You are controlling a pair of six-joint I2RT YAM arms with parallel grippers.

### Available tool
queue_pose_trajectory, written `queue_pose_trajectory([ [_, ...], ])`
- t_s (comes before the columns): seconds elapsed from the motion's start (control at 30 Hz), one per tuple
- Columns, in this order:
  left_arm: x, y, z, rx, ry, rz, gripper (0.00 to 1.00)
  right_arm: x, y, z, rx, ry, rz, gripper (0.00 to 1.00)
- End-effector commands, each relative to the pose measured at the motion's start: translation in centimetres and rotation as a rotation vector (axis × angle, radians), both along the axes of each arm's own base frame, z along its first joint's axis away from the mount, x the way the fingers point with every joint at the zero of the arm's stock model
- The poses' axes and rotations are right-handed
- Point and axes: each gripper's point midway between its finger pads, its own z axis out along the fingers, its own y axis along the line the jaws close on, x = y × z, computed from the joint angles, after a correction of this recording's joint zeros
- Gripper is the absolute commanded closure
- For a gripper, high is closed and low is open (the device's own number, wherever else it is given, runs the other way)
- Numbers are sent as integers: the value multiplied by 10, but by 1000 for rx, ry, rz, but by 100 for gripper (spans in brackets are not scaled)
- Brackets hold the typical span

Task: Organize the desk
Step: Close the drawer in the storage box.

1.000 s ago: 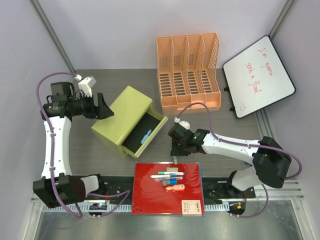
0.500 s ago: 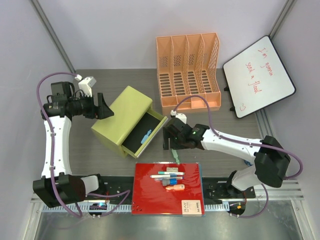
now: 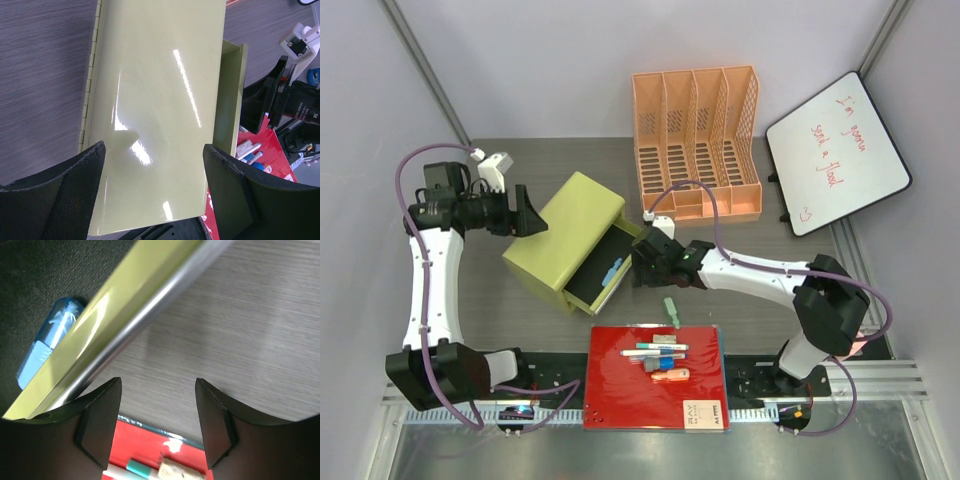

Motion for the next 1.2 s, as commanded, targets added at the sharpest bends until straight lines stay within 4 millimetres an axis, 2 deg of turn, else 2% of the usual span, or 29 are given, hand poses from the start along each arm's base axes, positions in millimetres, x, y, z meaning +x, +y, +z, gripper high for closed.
queue_pose_trajectory([
  [0.0,12,8,-1,30,-35,18,21,30,31,29,102,-111,-11,34],
  [0.23,27,19,-34,65,32,35,22,40,51,37,204,-139,-25,36],
  [0.5,31,25,-60,90,79,51,23,46,77,40,292,-131,-10,37],
  [0.73,30,24,-64,84,86,42,23,54,102,45,361,-135,20,38],
  [0.87,30,24,-64,81,89,42,23,55,113,39,380,-113,32,38],
  [0.97,29,23,-66,80,93,40,23,59,124,45,429,-122,44,37],
  [1.1,28,24,-67,82,97,40,23,59,128,39,446,-106,54,37],
  [1.17,27,24,-67,86,101,42,23,54,119,33,436,-95,44,36],
])
